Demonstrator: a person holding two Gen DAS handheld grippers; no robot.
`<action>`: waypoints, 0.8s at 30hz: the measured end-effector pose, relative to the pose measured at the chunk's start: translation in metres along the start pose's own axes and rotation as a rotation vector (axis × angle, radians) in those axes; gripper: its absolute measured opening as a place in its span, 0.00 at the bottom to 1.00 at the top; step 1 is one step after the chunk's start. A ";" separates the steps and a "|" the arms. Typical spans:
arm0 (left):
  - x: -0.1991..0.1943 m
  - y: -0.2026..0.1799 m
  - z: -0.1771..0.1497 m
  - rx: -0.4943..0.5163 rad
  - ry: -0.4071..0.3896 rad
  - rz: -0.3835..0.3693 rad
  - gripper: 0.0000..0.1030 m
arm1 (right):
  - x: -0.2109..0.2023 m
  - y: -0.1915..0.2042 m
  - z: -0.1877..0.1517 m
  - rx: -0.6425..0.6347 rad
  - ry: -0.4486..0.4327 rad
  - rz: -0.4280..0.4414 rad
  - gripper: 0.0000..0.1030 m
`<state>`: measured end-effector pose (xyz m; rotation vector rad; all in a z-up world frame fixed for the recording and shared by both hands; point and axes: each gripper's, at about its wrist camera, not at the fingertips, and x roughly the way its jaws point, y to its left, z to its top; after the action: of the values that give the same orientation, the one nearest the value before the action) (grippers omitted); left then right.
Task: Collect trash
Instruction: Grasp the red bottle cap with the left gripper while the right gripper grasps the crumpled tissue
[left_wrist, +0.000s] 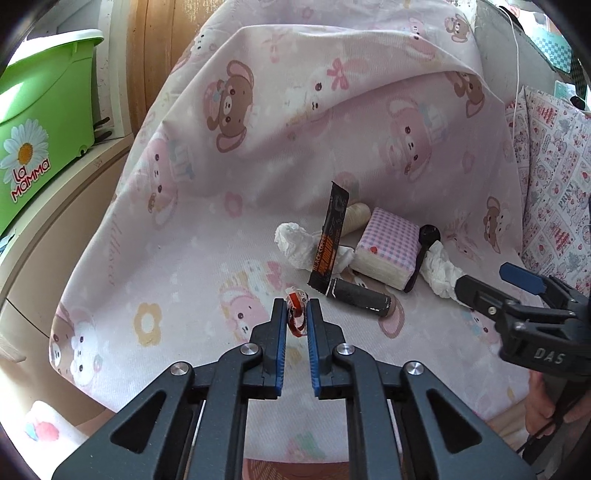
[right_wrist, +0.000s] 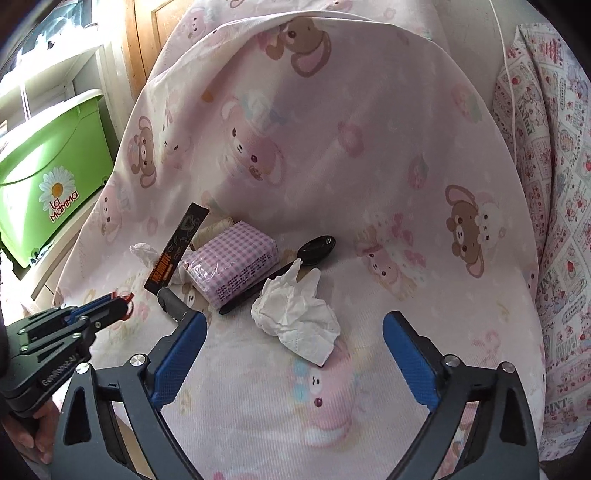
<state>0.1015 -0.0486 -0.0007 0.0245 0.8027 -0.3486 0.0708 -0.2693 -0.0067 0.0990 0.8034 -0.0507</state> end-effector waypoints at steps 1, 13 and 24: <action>-0.004 0.001 0.000 0.001 -0.010 0.006 0.10 | 0.005 0.002 0.002 -0.011 0.011 -0.017 0.94; -0.013 0.003 0.003 0.008 -0.040 0.040 0.10 | 0.034 0.012 0.002 -0.044 0.086 -0.075 0.66; -0.026 -0.002 -0.002 0.011 -0.093 0.053 0.10 | 0.021 0.018 -0.005 -0.032 0.052 -0.062 0.17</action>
<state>0.0828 -0.0423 0.0166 0.0392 0.7069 -0.3024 0.0835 -0.2510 -0.0242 0.0456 0.8588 -0.0938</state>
